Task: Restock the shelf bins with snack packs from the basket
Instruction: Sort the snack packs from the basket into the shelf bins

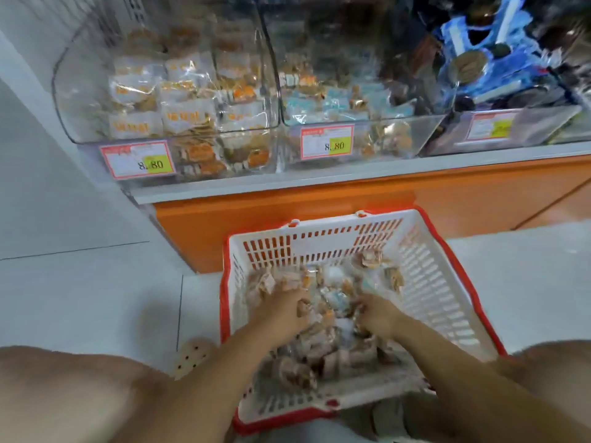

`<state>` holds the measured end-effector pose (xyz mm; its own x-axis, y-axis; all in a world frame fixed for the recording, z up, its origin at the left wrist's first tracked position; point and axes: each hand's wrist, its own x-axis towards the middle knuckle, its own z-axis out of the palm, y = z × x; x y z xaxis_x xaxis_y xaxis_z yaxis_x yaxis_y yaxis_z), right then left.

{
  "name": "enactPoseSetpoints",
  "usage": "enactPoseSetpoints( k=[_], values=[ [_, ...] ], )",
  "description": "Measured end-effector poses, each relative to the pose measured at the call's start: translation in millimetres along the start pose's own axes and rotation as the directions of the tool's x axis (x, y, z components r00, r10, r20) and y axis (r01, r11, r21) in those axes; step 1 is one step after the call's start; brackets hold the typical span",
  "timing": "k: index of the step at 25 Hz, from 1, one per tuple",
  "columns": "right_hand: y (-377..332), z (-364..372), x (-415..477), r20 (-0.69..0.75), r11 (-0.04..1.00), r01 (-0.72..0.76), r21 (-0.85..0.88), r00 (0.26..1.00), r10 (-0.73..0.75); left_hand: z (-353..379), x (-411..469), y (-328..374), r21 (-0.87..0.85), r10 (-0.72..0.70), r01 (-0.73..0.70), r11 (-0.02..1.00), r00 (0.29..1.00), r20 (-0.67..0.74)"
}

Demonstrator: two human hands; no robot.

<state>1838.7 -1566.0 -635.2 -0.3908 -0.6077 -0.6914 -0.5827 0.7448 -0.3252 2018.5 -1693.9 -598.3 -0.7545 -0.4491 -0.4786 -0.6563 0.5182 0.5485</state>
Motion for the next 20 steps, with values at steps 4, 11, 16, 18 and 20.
enactPoseSetpoints(
  k=[4, 11, 16, 18, 20],
  values=[
    [12, 34, 4, 0.36, 0.906, 0.125, -0.406, 0.932, 0.033, 63, 14, -22, 0.15, -0.075, 0.049, 0.987, 0.982, 0.174],
    [9, -9, 3, 0.073, 0.983, 0.046, 0.176, 0.996, -0.06, 42, 20, 3, -0.199, -0.259, 0.274, 0.941, 0.961, 0.1],
    [-12, -16, -28, -0.313, 0.741, 0.317, 0.592, 0.938, -0.151, 14, 15, 13, -0.831, -0.266, 0.521, 0.195, 0.843, 0.467],
    [-14, -9, -37, -0.345, 0.736, 0.399, 0.547, 0.908, -0.236, 7, 11, 16, -0.906, -0.158, 0.419, 0.053, 0.9, 0.407],
    [-17, -5, -43, -0.337, 0.694, 0.407, 0.594, 0.909, -0.245, 7, 11, 15, -0.944, -0.17, 0.32, 0.081, 0.938, 0.303]
  ],
)
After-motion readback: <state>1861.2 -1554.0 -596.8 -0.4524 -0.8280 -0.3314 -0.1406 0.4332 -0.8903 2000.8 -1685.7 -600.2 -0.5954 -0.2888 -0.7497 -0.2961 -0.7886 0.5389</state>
